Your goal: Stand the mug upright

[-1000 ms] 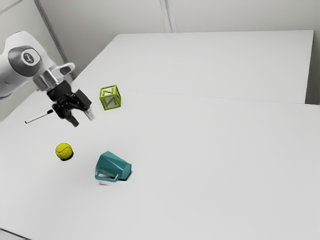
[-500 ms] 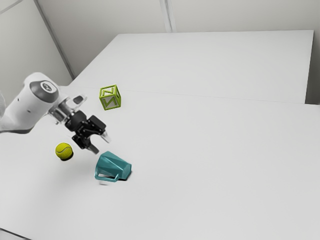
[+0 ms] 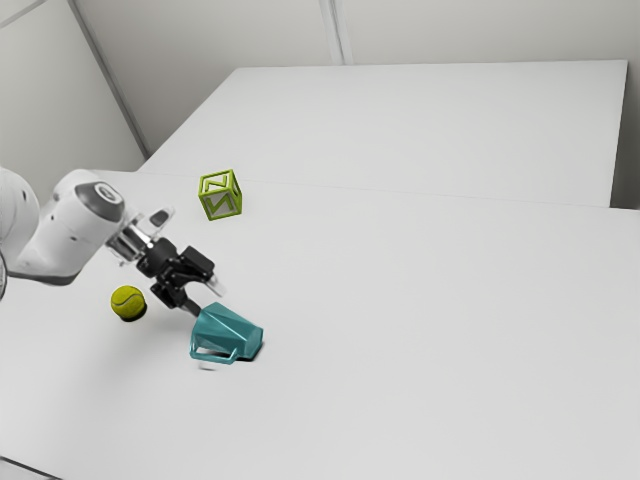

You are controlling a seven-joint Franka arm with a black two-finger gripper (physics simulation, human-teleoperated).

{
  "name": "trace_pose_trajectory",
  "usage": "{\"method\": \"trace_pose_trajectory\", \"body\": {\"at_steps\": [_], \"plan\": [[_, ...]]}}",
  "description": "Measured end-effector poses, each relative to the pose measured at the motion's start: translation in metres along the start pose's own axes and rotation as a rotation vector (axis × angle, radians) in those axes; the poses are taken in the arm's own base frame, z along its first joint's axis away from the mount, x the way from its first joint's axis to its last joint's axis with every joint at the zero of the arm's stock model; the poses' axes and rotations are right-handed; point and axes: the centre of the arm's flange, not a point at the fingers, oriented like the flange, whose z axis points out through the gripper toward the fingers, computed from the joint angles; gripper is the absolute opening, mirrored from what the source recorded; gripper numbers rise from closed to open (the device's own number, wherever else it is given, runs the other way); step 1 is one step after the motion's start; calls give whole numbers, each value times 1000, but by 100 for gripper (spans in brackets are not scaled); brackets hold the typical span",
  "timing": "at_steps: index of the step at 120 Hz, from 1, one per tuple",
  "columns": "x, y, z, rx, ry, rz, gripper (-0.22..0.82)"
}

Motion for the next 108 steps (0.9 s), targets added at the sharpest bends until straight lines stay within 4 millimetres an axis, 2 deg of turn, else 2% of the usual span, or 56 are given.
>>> {"method": "trace_pose_trajectory", "body": {"at_steps": [36, 56, 79, 108], "plan": [[-7, 0, 15, -30, -19, 30, 58], [-19, 4, 23, -52, -31, 39, 51], [-22, 7, 21, -58, -27, 46, 28], [-19, 28, 26, -75, -39, 72, 2]]}}
